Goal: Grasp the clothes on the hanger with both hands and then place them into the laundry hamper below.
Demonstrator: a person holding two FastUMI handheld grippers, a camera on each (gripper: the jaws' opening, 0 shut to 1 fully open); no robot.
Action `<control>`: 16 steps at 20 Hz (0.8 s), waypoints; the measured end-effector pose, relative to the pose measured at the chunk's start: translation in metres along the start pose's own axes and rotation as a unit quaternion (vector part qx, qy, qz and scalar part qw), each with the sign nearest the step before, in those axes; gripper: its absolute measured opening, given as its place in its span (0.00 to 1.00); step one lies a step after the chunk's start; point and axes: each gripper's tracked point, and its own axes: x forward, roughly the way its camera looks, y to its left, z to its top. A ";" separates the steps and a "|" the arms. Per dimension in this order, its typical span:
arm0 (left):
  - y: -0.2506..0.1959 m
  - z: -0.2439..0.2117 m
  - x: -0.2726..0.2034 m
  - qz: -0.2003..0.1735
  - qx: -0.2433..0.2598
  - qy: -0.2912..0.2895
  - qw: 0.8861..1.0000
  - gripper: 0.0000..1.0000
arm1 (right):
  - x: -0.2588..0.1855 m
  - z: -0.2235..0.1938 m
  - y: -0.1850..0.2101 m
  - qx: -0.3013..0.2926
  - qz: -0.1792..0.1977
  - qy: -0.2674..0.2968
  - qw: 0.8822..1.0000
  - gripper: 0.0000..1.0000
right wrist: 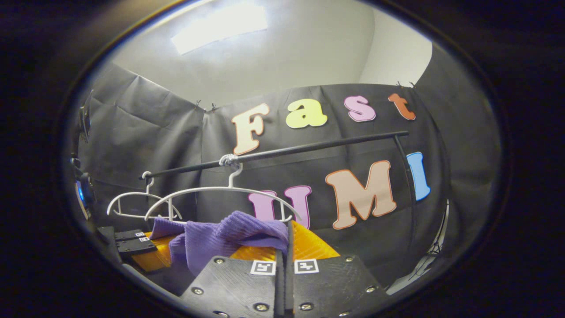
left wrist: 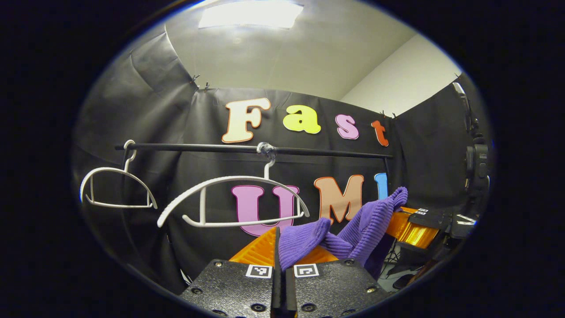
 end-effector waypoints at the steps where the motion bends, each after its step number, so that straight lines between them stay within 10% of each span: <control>1: -0.001 -0.008 0.003 -0.001 -0.004 0.004 1.000 0.04 | 0.002 -0.007 -0.004 0.000 -0.004 0.005 1.000 0.01; 16: 0.010 -0.231 0.039 -0.004 -0.028 0.125 0.992 0.04 | 0.012 -0.258 -0.041 0.023 -0.015 0.180 0.983 0.01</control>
